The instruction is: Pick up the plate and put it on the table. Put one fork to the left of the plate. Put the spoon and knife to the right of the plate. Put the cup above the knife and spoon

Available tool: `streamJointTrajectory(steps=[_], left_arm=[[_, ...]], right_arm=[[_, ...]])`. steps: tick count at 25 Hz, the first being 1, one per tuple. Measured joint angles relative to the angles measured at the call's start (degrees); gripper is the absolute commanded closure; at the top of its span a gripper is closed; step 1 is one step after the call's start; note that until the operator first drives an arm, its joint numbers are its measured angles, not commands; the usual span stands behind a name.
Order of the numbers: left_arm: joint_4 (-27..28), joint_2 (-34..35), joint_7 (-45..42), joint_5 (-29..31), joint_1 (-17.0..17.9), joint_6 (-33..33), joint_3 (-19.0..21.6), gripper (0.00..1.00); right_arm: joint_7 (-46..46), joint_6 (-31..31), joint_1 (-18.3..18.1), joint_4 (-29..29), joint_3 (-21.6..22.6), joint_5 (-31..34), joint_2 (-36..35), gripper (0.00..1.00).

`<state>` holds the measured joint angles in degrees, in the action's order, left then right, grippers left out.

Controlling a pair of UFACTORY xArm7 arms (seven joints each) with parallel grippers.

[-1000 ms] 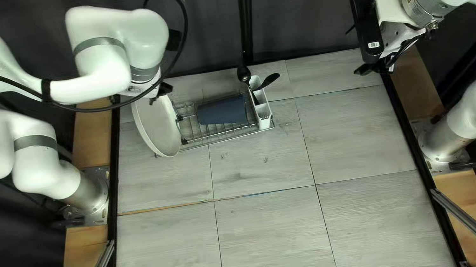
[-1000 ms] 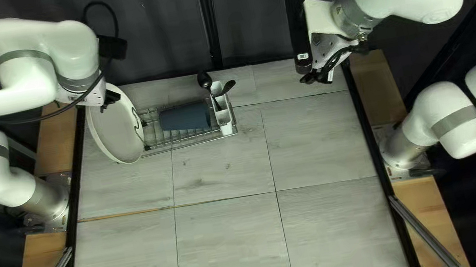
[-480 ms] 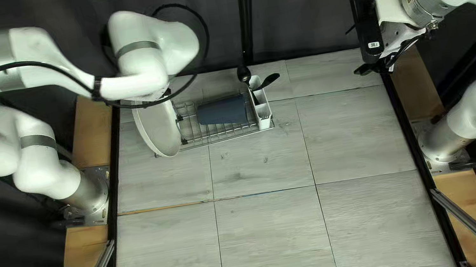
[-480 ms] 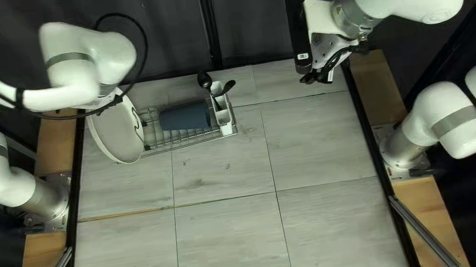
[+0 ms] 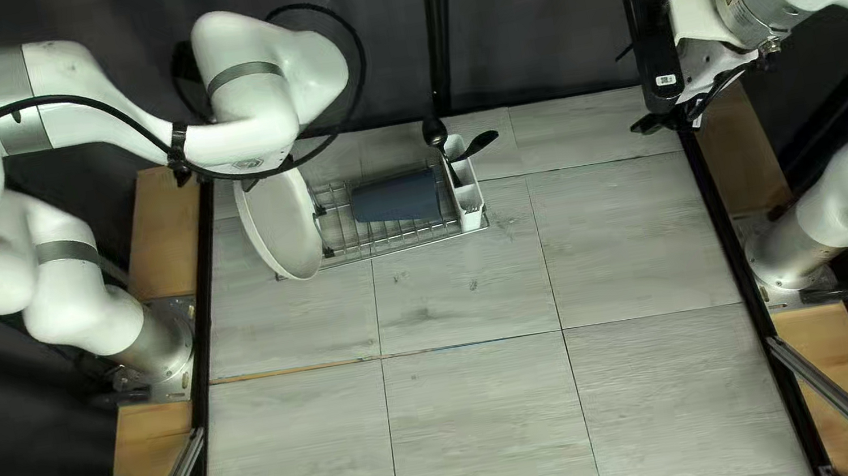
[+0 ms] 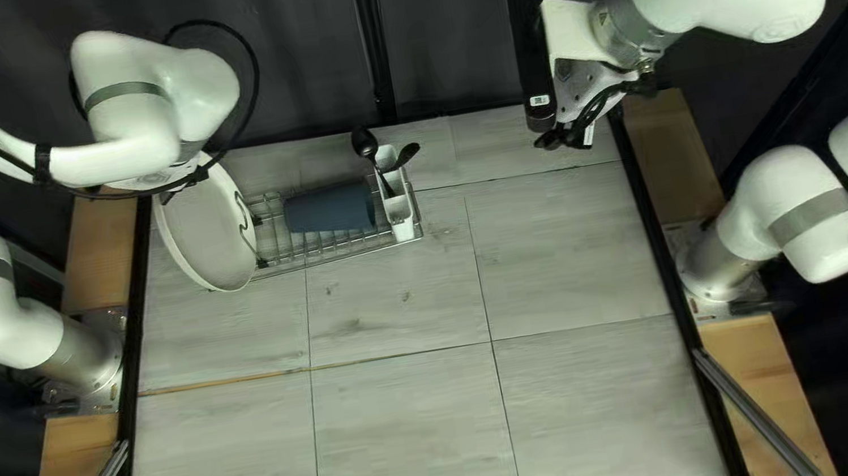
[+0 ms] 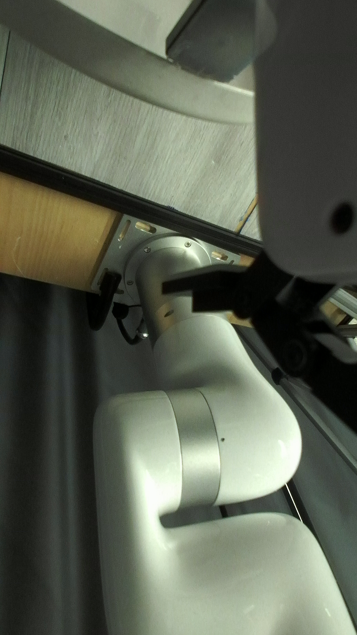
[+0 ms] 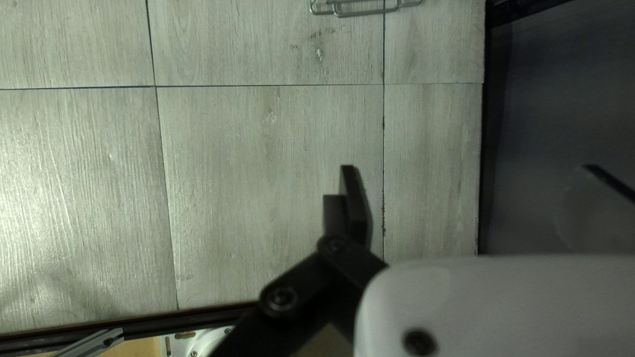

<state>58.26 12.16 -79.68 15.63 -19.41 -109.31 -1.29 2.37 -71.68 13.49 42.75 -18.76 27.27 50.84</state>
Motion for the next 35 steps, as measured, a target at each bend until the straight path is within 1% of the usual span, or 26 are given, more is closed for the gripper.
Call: streamJointTrajectory(steps=[10,12,16,19,22,26,29,35], left_arm=[[0.1,0.2,0.4,-0.2,0.0,0.1,-0.1,0.0],[0.7,0.0,1.7,-1.2,0.1,0.5,-0.3,0.0],[3.3,-2.2,6.4,-4.2,0.9,2.7,-0.3,0.0],[4.0,-4.0,9.9,-5.5,1.5,4.8,-0.3,0.0],[4.3,-7.4,11.7,-6.7,2.1,8.3,0.1,0.0],[4.0,-11.3,10.9,-6.7,2.4,11.9,0.4,0.0],[3.9,-13.7,8.6,-6.1,2.4,13.5,0.3,0.0],[5.5,-14.2,4.2,-5.5,3.0,12.1,0.8,0.0]], right_arm=[[0.0,0.0,0.0,0.0,0.0,0.0,0.0,0.0],[0.0,0.0,0.0,0.0,0.0,0.0,0.0,0.0],[0.0,0.0,0.0,0.0,0.0,0.0,0.0,0.0],[0.0,0.0,0.0,0.0,0.0,0.0,0.0,0.0],[0.0,0.0,0.0,0.0,0.0,0.0,0.0,0.0],[0.0,0.0,0.0,0.0,0.0,0.0,0.0,0.0],[0.0,0.0,0.0,0.0,0.0,0.0,0.0,0.0],[0.0,0.0,0.0,0.0,0.0,0.0,0.0,0.0]])
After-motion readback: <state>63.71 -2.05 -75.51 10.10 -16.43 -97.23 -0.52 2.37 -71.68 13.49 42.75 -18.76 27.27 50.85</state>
